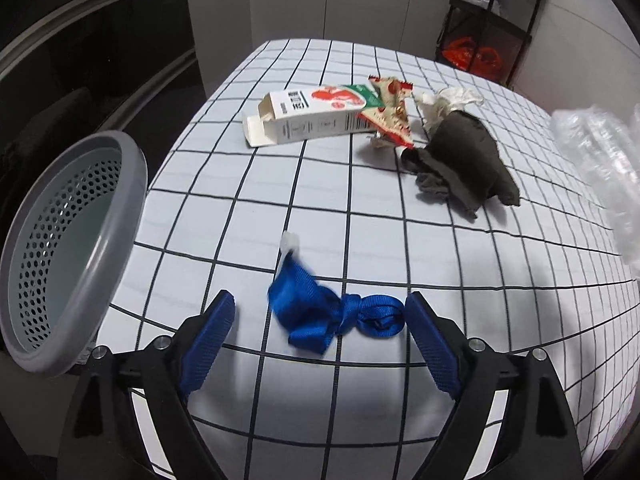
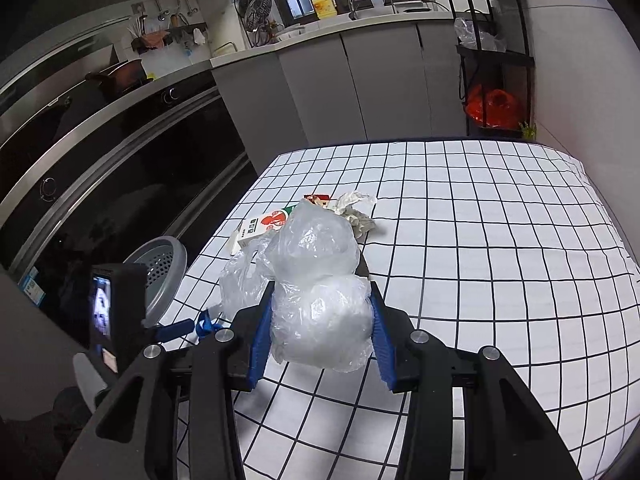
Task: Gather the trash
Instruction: 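Grasp the clear plastic bags with the right gripper while the left gripper grasps the blue strap, then carry the plastic bags and blue strap over the wastebasket and release both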
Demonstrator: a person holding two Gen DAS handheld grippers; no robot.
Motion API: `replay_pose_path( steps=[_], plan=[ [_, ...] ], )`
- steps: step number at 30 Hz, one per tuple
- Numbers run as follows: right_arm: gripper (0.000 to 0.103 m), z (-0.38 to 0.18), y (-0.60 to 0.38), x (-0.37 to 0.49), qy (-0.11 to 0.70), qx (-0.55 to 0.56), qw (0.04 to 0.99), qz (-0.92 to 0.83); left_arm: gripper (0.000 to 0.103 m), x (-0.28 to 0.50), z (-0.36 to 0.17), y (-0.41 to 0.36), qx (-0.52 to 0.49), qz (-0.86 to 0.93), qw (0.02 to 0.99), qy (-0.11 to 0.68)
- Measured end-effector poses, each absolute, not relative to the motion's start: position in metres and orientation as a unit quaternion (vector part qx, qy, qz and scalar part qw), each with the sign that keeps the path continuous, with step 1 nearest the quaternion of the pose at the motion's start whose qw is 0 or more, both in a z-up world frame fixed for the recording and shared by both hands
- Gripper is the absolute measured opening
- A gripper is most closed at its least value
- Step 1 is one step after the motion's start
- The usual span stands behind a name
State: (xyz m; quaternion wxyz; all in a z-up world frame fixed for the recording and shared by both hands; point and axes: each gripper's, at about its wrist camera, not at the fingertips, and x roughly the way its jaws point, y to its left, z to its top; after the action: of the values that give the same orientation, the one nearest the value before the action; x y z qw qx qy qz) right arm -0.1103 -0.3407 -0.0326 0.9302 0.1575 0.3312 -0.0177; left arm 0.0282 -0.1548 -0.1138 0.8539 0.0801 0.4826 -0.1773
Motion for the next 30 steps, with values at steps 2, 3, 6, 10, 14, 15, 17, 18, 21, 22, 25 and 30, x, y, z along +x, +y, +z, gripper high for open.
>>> replay_pose_path(
  steps=[2,3,6,10,14,15,17,18,21,22,25,30],
  plan=[
    [0.042,-0.032,-0.340,-0.110,0.330,0.156,0.931,-0.017,0.069,0.027,-0.116,-0.156,0.079,-0.184,0.852,0.483],
    [0.042,-0.033,-0.340,-0.110,0.331,0.156,0.931,-0.016,0.061,0.025,-0.115,-0.158,0.081,-0.190,0.853,0.480],
    [0.042,-0.034,-0.340,-0.109,0.333,0.155,0.930,-0.016,0.035,0.019,-0.111,-0.162,0.083,-0.207,0.850,0.477],
    [0.042,-0.037,-0.338,-0.107,0.337,0.154,0.929,-0.015,0.021,0.017,-0.106,-0.160,0.083,-0.212,0.853,0.470],
    [0.042,-0.039,-0.336,-0.105,0.341,0.151,0.928,-0.012,0.019,0.017,-0.099,-0.150,0.079,-0.210,0.853,0.471],
    [0.042,-0.040,-0.334,-0.104,0.342,0.150,0.928,-0.011,0.019,0.016,-0.094,-0.144,0.078,-0.208,0.856,0.467],
    [0.042,-0.041,-0.331,-0.101,0.344,0.147,0.927,-0.008,0.019,0.017,-0.087,-0.136,0.077,-0.204,0.861,0.458],
    [0.042,-0.042,-0.329,-0.100,0.346,0.147,0.927,-0.005,0.019,0.016,-0.081,-0.130,0.077,-0.201,0.865,0.454],
    [0.042,-0.043,-0.321,-0.096,0.350,0.149,0.925,0.005,0.019,0.017,-0.065,-0.113,0.073,-0.195,0.873,0.442],
    [0.042,-0.044,-0.317,-0.095,0.351,0.149,0.925,0.009,0.019,0.017,-0.059,-0.106,0.072,-0.192,0.876,0.436],
    [0.042,-0.041,-0.297,-0.088,0.352,0.137,0.926,0.025,0.019,0.020,-0.042,-0.086,0.075,-0.176,0.888,0.418],
    [0.042,-0.030,-0.253,-0.072,0.344,0.113,0.931,0.055,0.019,0.030,-0.017,-0.042,0.077,-0.135,0.907,0.391]
  ],
)
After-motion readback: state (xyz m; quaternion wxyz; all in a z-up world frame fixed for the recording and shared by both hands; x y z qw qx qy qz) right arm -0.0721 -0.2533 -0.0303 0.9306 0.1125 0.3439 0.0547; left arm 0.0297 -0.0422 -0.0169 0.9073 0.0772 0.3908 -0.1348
